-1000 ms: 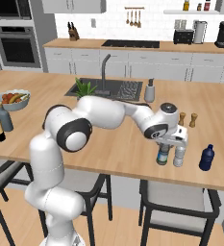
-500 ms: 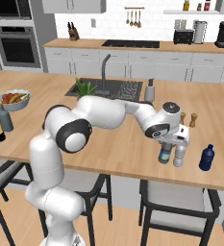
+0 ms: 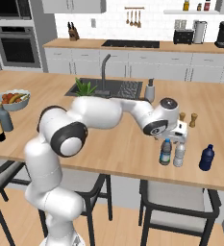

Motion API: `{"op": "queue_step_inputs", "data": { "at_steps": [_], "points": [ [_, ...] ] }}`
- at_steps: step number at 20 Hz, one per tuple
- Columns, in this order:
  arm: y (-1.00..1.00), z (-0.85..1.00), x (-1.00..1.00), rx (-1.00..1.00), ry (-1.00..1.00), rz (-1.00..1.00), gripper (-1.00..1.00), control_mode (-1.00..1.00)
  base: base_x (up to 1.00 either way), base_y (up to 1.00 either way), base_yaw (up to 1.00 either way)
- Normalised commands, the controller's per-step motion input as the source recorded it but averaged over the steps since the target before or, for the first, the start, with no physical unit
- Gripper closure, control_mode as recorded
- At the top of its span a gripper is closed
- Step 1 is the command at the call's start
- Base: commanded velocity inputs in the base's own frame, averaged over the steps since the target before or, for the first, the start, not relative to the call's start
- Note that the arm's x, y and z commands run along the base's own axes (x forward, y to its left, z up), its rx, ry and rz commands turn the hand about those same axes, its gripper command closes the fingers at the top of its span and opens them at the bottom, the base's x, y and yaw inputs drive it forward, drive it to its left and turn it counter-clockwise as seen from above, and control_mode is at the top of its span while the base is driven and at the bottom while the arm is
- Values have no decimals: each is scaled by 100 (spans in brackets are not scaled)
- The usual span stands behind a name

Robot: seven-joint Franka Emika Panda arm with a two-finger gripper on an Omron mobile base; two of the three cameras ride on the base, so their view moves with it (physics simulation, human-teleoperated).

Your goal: Move the plastic bottles in the middle to the plastics group, and the glass bottles in the middle to the glass group.

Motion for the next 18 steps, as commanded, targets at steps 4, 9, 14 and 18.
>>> {"op": "queue_step_inputs", "data": {
  "at_steps": [4,9,14,18],
  "points": [
    [20,59,-21,-1,-3,0,-100,-100,0,0,0],
    [25,13,-48,0,-1,3,-100,-100,0,0,0],
    [42,0,-47,0,2,25,-100,-100,0,0,0],
    [85,10,-23,-1,9,36,-100,-100,0,0,0]
  ]
}}
